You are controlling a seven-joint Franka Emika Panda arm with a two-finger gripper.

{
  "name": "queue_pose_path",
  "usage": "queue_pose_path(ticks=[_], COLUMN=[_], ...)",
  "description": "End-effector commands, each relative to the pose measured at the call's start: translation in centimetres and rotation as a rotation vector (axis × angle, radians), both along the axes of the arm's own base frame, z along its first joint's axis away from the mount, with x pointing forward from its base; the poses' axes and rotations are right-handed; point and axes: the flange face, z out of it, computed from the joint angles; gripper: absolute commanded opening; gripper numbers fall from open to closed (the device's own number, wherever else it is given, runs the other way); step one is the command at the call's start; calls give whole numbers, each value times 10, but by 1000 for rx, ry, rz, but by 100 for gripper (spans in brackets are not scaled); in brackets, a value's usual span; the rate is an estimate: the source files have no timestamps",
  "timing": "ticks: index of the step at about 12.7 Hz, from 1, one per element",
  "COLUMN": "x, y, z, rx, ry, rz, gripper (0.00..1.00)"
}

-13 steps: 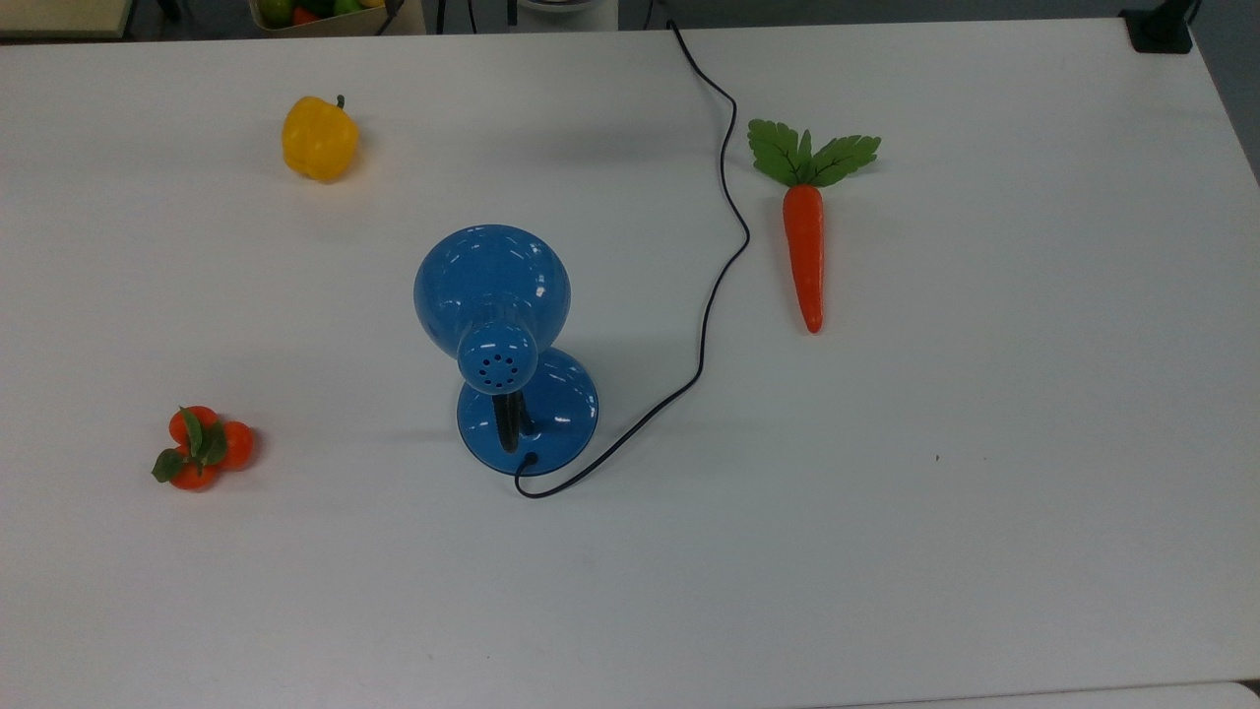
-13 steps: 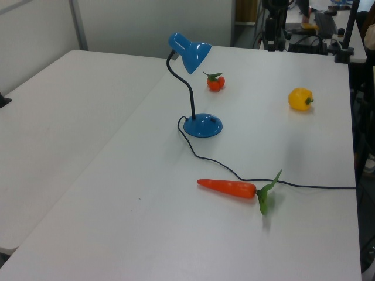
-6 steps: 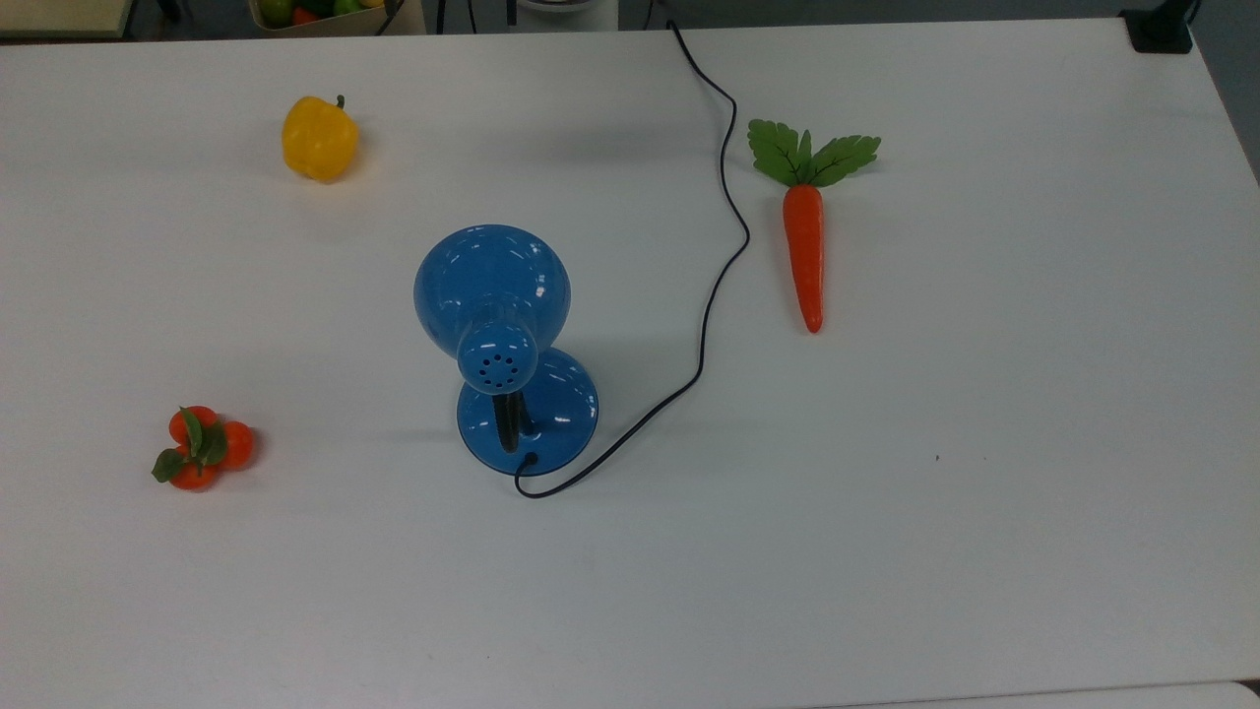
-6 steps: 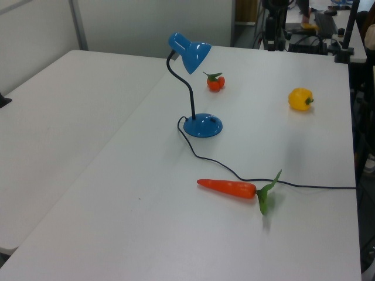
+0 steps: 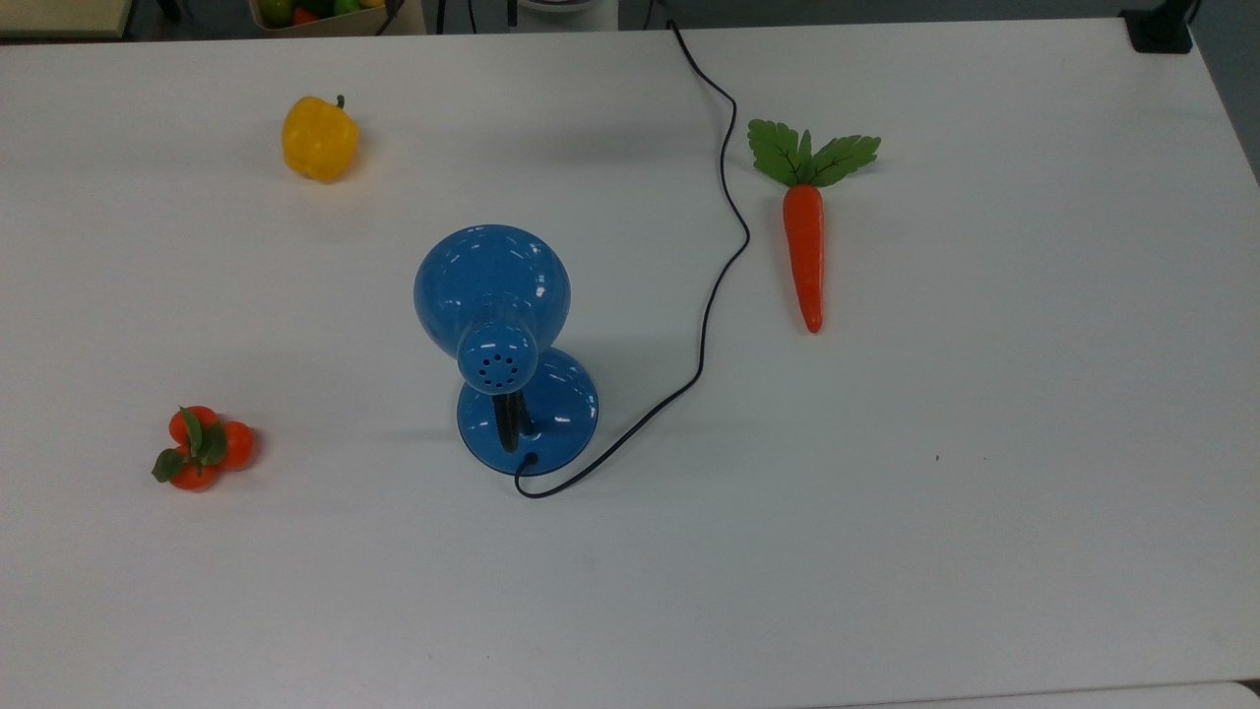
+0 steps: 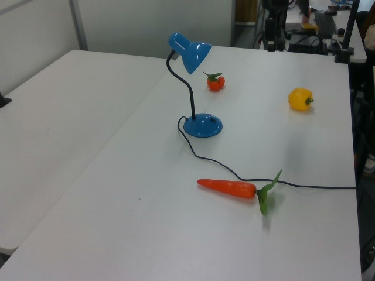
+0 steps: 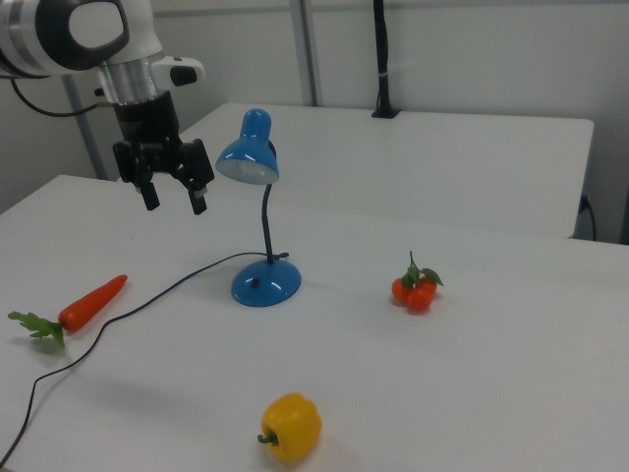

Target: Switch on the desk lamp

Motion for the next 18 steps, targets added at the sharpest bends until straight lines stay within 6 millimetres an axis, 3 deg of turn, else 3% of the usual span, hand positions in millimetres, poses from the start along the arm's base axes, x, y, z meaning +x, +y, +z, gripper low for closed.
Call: queue_pose_path(ticks=[1, 4, 11, 15, 18], x=[0, 0, 1, 6, 22], y=[0, 0, 1, -1, -2], z=[2, 1, -5, -45, -90], rx=[-1, 2, 5, 21, 25], ry=[-3, -3, 8, 7, -9], rz=[20, 22, 23, 18, 19], gripper=[53, 3, 0, 0, 0])
